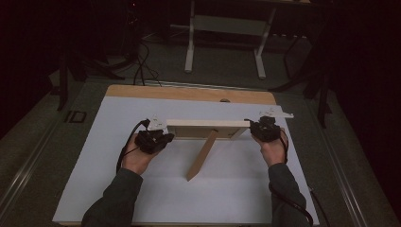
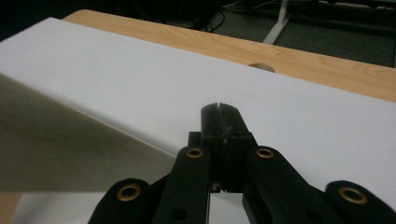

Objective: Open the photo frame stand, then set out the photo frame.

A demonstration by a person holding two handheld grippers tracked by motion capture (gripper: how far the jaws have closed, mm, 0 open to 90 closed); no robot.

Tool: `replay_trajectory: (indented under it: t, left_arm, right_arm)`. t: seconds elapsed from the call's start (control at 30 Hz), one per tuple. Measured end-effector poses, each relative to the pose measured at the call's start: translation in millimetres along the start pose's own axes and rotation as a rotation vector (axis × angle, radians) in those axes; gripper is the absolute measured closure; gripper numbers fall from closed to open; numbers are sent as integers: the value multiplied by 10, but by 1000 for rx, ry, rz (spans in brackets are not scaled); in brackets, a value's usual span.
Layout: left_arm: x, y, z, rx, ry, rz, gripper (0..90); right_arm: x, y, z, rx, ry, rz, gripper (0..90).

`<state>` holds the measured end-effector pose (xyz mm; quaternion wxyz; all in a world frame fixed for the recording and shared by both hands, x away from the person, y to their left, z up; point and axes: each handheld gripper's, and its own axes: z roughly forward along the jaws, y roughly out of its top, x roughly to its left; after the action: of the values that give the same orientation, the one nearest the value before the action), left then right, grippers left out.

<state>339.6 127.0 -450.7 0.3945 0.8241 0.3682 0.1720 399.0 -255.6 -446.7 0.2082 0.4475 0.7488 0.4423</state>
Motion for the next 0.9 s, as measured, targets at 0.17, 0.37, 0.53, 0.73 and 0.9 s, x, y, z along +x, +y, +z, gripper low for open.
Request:
replay_trajectory:
  t: [0.17,0.37,0.53,0.73,0.9]
  left_arm:
    - [1,18,4,-5,6,-5,900]
    - [6,31,13,-6,8,-3,900]
    - [8,36,26,-5,13,-10,900]
    - [15,41,33,-6,14,-11,900]
    - [21,47,34,-7,14,-13,900]
  right_arm:
    - [4,8,19,-9,22,19,898]
    - [1,16,17,-16,37,26,898]
    - [-15,18,20,-15,45,29,898]
    - [-14,29,31,-25,68,35,898]
    - [-4,30,35,-30,87,36,898]
